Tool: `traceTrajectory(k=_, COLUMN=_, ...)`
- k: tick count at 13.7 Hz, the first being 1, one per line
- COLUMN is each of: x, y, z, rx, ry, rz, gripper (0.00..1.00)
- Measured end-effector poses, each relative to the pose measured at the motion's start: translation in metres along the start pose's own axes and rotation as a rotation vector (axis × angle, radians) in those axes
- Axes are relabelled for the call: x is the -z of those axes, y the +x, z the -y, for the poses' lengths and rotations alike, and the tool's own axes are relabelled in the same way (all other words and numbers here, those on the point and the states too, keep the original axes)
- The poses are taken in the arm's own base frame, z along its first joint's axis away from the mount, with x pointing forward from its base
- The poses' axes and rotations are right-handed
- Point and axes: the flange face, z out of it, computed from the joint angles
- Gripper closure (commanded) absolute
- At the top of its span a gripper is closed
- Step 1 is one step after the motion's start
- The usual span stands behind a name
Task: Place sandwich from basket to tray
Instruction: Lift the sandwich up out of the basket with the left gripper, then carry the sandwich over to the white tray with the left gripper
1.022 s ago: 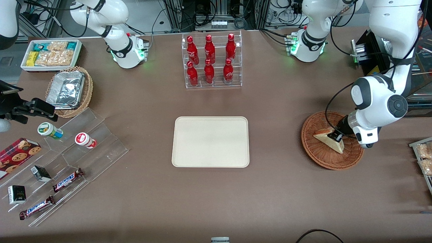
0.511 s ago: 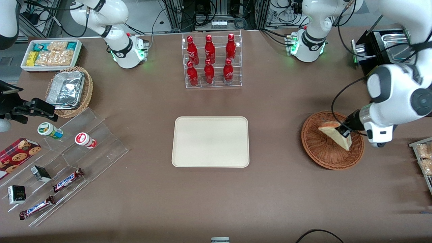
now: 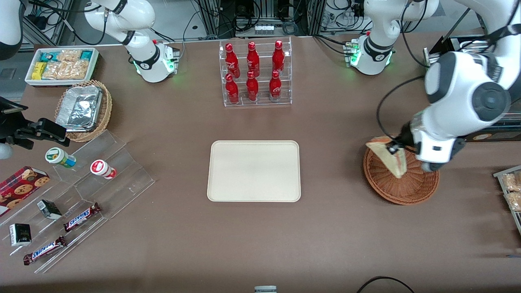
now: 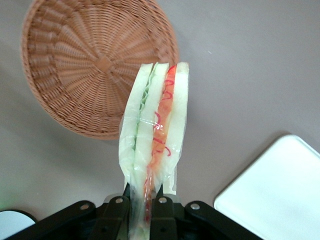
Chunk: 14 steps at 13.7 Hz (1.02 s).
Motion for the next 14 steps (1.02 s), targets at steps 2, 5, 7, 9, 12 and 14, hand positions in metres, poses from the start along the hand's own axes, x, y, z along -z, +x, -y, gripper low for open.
traceTrajectory(k=2, x=0.005, y=-0.025, z=-0.025, rx=-0.049, ry=-0.004, rz=-0.014, gripper=0.94)
traceTrajectory(k=5, x=0.006, y=-0.063, z=-0.068, rx=-0.141, ry=-0.007, rz=-0.029, gripper=0.94)
traceTrajectory(k=7, x=-0.008, y=-0.093, z=-0.108, rx=-0.194, ry=0.005, rz=-0.029, gripper=0.94)
traceTrajectory(k=9, x=-0.027, y=-0.112, z=-0.140, rx=-0.232, ry=0.016, rz=-0.026, gripper=0.94)
traceTrajectory(k=12, x=-0.062, y=-0.132, z=-0.184, rx=-0.294, ry=0.015, rz=-0.035, gripper=0.94)
traceTrajectory(k=14, x=-0.093, y=-0.149, z=-0.210, rx=-0.347, ry=0.029, rz=-0.063, gripper=0.93)
